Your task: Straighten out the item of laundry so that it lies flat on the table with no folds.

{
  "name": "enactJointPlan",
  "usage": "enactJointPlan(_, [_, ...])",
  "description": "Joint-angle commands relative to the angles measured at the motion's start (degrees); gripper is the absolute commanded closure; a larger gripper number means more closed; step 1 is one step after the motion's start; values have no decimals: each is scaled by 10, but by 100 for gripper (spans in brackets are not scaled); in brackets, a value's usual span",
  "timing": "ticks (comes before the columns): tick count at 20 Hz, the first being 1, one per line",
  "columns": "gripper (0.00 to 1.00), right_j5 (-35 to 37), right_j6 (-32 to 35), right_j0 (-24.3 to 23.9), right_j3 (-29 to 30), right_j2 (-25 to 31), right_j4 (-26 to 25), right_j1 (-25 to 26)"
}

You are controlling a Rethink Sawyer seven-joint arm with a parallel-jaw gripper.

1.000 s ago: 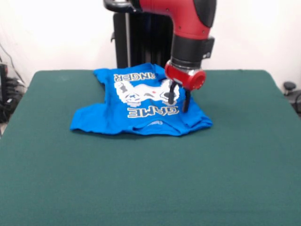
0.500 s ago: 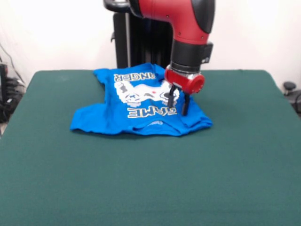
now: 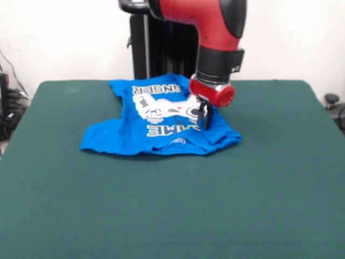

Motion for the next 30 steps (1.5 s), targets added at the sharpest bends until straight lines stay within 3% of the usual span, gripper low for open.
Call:
enactJointPlan(1, [100,68,81,12,-2,69,36,6])
enactJointPlan(15, [100,103,68,-4,12,75,20,-31])
enactJointPlan(19, [100,59,67,38,-10,29,25,-2])
enactJointPlan(20, [0,49,67,41,-12,24,23,1])
enactJointPlan(30, [0,33,89,23,-2,53,23,3])
